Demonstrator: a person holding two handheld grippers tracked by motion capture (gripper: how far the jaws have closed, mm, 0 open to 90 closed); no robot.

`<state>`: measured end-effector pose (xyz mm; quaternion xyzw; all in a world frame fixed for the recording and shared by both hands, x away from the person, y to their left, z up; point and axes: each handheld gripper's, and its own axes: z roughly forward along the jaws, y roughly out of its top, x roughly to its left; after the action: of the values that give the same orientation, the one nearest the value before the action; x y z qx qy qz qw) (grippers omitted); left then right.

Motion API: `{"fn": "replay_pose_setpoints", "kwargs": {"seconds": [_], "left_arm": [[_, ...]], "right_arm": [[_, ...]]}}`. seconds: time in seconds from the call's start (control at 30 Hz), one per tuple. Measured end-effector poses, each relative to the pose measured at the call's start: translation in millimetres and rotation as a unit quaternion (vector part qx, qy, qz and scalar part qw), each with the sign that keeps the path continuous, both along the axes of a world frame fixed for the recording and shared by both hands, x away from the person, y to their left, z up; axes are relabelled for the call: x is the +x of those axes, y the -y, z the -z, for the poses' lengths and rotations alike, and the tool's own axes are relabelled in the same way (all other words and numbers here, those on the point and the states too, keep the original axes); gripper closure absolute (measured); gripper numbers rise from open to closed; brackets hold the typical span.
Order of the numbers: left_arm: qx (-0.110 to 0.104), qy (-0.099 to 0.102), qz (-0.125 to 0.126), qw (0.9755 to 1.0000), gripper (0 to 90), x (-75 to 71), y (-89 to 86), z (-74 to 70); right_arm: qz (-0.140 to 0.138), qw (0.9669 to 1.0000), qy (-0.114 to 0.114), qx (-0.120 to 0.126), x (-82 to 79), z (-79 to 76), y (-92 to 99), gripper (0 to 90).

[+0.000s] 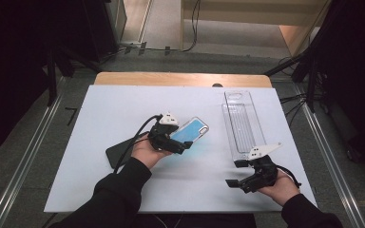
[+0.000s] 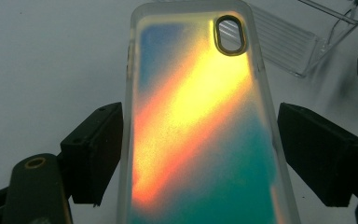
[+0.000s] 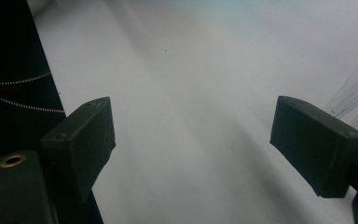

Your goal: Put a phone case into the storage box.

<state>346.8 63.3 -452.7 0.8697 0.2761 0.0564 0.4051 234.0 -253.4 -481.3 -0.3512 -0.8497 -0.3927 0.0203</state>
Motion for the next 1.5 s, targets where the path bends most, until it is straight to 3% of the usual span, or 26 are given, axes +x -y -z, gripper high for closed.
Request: {"fn": "replay_pose_setpoints", "kwargs": {"seconds": [0.37,0.57,0.8,0.97,1.2,1.5], "left_arm": [[-0.012,-0.012,-0.013,0.9998,17.7,-7.3,-9.7,-8.3],[-0.019,-0.018,-0.025,0.9993,17.7,-12.5,-14.5,-7.7],[-0.029,-0.016,-0.043,0.9985,17.7,-21.9,-16.4,-5.7],[-0.037,-0.013,-0.058,0.9975,17.7,-28.8,-18.3,-3.6],[-0.058,0.004,-0.089,0.9943,17.7,-37.5,-21.9,-0.9],[-0.091,0.041,-0.133,0.9861,17.7,-49.8,-25.6,3.7]], "right_arm": [[0.006,0.9996,-0.005,0.028,-0.5,-7.7,-6.2,12.5],[0.015,0.9989,0.004,0.044,-1.9,-16.5,-9.9,12.5],[0.038,0.9962,0.009,0.078,-3.2,-34.0,-21.3,12.6],[0.062,0.9944,0.009,0.085,-0.3,-40.4,-27.4,12.6],[0.083,0.9932,0.006,0.082,6.8,-45.9,-37.5,12.6],[0.105,0.99,0.005,0.094,18.6,-54.1,-47.4,13.2]]}}
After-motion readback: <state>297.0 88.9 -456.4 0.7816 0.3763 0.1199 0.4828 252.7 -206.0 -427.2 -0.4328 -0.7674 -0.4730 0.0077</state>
